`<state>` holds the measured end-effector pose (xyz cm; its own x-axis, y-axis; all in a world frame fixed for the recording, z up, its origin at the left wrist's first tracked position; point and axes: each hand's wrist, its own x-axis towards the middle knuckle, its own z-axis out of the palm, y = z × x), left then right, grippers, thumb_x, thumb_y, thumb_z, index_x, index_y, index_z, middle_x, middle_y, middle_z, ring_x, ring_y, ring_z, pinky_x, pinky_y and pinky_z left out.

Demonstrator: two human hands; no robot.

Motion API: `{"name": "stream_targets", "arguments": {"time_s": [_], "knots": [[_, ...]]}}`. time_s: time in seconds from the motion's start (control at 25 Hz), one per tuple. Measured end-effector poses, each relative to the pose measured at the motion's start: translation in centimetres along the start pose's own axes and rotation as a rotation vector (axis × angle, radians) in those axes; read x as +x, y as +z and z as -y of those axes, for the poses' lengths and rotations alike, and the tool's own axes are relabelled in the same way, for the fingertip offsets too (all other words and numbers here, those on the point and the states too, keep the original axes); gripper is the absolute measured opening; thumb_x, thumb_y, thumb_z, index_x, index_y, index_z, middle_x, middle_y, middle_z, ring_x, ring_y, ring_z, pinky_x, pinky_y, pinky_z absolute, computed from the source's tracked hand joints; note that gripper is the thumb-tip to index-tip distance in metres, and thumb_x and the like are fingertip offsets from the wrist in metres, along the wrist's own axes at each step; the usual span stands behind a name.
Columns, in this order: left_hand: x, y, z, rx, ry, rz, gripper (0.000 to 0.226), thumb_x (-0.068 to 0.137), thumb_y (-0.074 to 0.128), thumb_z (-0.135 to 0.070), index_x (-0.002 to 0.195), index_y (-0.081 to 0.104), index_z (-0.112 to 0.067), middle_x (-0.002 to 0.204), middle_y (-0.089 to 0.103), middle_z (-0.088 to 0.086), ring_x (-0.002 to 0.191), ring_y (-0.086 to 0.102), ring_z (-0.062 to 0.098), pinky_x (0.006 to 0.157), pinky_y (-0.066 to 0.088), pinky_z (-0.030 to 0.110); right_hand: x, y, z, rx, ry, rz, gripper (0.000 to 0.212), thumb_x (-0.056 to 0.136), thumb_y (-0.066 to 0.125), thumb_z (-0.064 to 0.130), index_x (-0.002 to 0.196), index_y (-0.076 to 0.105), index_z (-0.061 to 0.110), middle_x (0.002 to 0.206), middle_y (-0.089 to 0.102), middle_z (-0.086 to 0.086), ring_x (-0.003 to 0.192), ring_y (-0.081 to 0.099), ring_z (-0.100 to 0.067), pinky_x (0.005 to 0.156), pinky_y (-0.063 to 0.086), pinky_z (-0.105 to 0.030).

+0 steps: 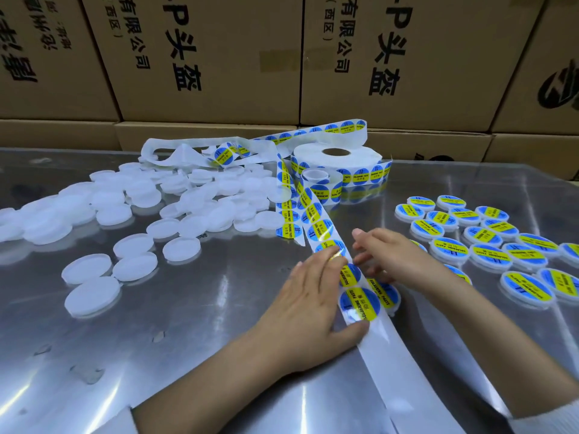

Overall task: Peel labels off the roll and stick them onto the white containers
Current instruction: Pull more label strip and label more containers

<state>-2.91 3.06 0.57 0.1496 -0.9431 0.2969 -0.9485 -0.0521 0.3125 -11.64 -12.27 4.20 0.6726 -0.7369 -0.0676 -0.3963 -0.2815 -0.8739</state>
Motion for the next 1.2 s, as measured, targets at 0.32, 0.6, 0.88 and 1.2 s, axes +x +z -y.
{"name": "stream_targets", "arguments": {"time_s": [0.32, 0.6, 0.88, 1.2], "knots": [[0.6, -2.6, 0.9, 0.144, -0.076, -0.025, 0.048, 0.083, 0.040, -0.065, 0.113, 0.061, -0.034, 0.106, 0.066, -0.012, 0.099, 0.056, 0.005, 0.094, 0.038, 0.028, -1.3, -0.3, -1.1, -0.434, -0.164, -0.019, 0.015, 0.090, 0.055, 0.034, 0.075, 0.058, 0.032, 0.080, 0.066, 0.012, 0.084, 0.063, -0.012, 0.081, 0.051, -0.035], [-0.5, -3.4, -1.5, -0.070, 0.259, 0.026, 0.028, 0.086, 0.048, -0.045, 0.087, 0.072, -0.030, 0.071, 0.067, -0.007, 0.067, 0.057, 0.009, 0.059, 0.043, 0.026, -0.2, 2.3, -1.0, -0.193, -0.081, -0.051, 0.058, 0.080, 0.070, 0.040, 0.129, 0.045, 0.020, 0.093, 0.063, 0.010, 0.089, 0.062, -0.012, 0.077, 0.047, -0.030], [5.8, -3.7, 4.0, -0.363, -0.254, -0.352, 0.010, 0.082, 0.060, -0.037, 0.082, 0.066, -0.030, 0.074, 0.065, -0.019, 0.074, 0.065, 0.007, 0.070, 0.049, 0.027, -1.2, 2.3, 0.5, 0.096, -0.305, 0.113, 0.018, 0.078, 0.067, -0.001, 0.071, 0.061, 0.015, 0.066, 0.062, -0.003, 0.063, 0.054, -0.010, 0.063, 0.047, -0.029], [9.6, -4.9, 4.8, 0.014, -0.526, 0.129, 0.015, 0.077, 0.058, -0.024, 0.071, 0.049, -0.013, 0.081, 0.061, 0.012, 0.084, 0.062, 0.027, 0.050, 0.037, 0.023, -2.3, 1.4, 1.8, 0.230, -0.287, 0.526, 0.019, 0.083, 0.065, 0.034, 0.073, 0.069, 0.018, 0.068, 0.066, 0.006, 0.064, 0.055, -0.003, 0.064, 0.045, -0.013]]}}
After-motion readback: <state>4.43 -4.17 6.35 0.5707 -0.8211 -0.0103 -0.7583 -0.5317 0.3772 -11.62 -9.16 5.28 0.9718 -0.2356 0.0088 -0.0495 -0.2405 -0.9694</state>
